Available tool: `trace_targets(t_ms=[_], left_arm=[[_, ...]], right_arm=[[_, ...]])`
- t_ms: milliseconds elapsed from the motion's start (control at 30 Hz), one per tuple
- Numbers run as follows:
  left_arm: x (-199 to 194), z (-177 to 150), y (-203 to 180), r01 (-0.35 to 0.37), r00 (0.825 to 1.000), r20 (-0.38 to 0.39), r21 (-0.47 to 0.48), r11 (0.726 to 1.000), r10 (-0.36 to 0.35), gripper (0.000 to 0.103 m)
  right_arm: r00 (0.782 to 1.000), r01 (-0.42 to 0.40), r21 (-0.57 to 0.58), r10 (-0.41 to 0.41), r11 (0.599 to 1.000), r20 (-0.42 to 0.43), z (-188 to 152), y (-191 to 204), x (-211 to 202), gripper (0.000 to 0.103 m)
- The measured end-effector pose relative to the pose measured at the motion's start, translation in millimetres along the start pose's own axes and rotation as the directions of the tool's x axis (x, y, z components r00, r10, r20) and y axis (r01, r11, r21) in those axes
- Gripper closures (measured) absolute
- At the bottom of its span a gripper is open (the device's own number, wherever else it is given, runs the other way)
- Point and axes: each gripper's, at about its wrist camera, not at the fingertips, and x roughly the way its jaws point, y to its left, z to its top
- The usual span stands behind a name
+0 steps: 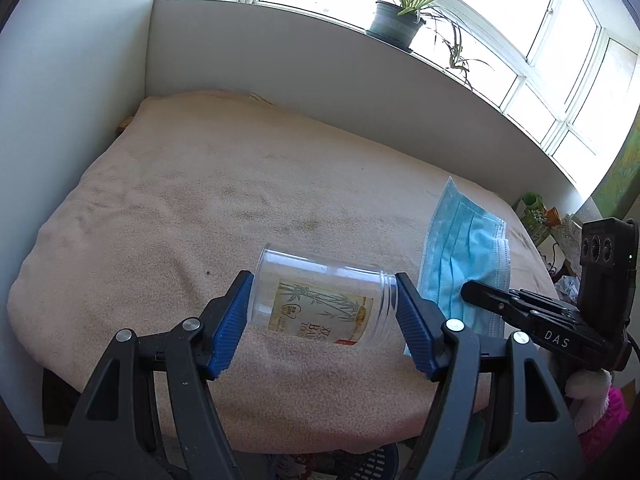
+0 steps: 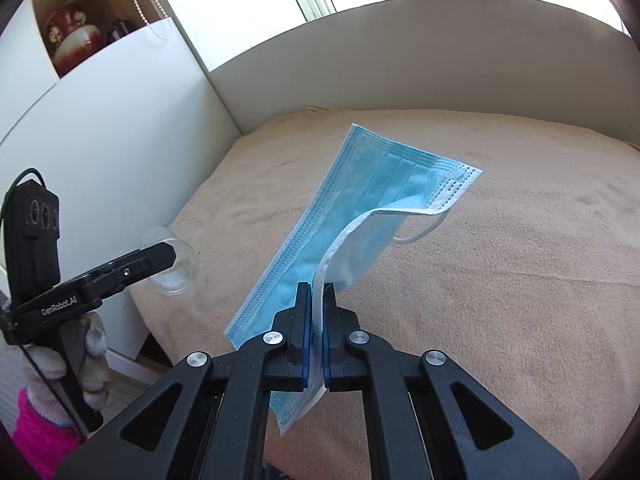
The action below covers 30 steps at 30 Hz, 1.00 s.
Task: Collect trash
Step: 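Carry the jar and mask down over the blue wastebasket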
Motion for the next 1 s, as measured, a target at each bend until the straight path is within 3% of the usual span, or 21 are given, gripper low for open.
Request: trace_targets(t_ms=[667, 1000], left_arm=[[-59.7, -89.3, -33.9, -0.004, 1.000, 0.016, 0.021, 1.000, 0.004, 0.032], [-58.4, -135.5, -49.2, 0.017, 0.999, -0.041, 0.016, 1.000, -0.016, 0.032]], right_arm=[[0.997, -0.061, -0.052, 0.063, 0.997, 0.035, -65.5, 8.9, -82.4, 0.100], [0.997, -0.072, -0.037, 0.071, 0.997, -0.029, -109.7, 6.8, -89.3, 0.100]])
